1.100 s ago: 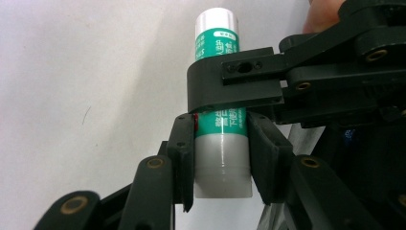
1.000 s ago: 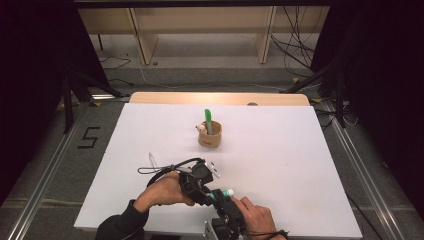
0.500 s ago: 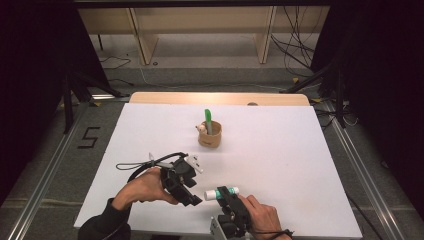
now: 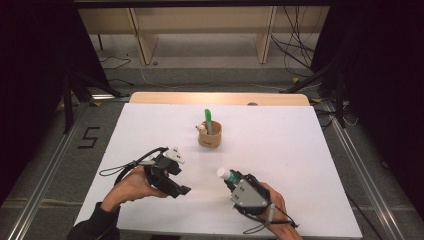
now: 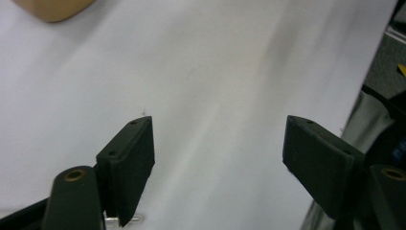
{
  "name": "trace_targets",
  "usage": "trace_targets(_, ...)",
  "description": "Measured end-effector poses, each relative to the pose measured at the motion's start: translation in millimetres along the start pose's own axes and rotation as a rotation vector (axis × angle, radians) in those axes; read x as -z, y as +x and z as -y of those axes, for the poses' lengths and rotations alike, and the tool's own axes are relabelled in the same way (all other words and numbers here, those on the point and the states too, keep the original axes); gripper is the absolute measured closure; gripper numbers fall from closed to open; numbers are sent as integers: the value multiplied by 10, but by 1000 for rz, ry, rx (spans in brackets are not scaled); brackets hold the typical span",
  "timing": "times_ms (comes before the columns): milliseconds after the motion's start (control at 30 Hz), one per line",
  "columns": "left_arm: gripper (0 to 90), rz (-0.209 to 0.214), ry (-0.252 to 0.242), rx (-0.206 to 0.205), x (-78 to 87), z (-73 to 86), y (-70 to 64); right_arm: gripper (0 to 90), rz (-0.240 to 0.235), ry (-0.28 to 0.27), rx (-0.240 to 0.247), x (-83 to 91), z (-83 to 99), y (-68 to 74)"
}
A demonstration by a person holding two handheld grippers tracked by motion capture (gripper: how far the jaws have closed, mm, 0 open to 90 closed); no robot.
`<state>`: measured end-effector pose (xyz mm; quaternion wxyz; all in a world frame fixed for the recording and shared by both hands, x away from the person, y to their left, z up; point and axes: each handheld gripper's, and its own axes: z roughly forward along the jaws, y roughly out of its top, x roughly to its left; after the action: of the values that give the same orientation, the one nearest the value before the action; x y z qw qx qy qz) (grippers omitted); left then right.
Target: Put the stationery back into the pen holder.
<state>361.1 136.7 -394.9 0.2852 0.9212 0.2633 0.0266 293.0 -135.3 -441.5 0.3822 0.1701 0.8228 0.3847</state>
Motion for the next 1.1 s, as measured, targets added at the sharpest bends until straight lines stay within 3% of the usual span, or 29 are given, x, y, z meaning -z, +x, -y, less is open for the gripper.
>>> trace_targets(200,253,-23,-37,32,31,69,124,659,-103,-51,-345,-137,44,-342)
trace_targets(567,226,-90,-114,102,144,222,438,659,-160,-142,-675,-533,-25,-734)
trace_targets(700,218,-130,-148,129,184,273,542,658,-163,-158,-739,-671,-67,-843)
trace_targets(933,218,-189,-177,171,190,368,689,658,-142,-150,-760,-873,-139,-933)
trace_targets(1100,219,-209,-192,192,180,418,760,658,-122,-139,-779,-991,-163,-1005)
